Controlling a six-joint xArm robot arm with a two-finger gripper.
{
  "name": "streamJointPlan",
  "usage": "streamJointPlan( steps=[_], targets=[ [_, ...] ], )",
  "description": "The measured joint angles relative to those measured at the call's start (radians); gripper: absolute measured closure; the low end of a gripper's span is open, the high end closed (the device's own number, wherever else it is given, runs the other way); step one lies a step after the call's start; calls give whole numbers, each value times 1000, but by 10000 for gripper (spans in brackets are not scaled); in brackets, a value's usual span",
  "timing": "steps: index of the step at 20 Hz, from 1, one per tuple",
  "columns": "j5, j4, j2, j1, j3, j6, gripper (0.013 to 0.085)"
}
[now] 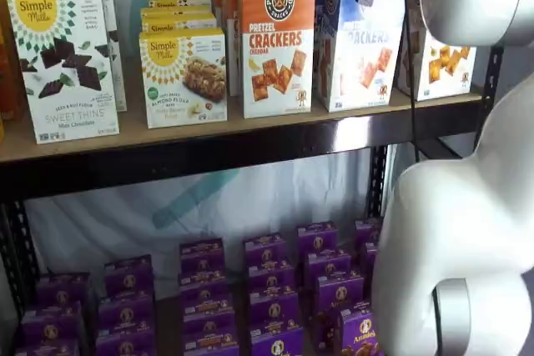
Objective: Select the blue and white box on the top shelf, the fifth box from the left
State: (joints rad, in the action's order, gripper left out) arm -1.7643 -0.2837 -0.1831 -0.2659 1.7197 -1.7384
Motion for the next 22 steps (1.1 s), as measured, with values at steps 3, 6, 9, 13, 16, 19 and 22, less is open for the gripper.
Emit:
streamJointPlan(
  steps=[3,6,9,13,16,19,22],
  targets=[
    [0,-3,0,0,0,1,410],
    [-2,-1,0,1,1,2,410],
    [-19,0,4,2,13,5,410],
    [-57,9,3,7,33,12,410],
    [-92,23,-18,14,37,18,410],
    [-151,40,-34,21,48,25,410],
    [-173,51,-80,24,16,26,410]
  ],
)
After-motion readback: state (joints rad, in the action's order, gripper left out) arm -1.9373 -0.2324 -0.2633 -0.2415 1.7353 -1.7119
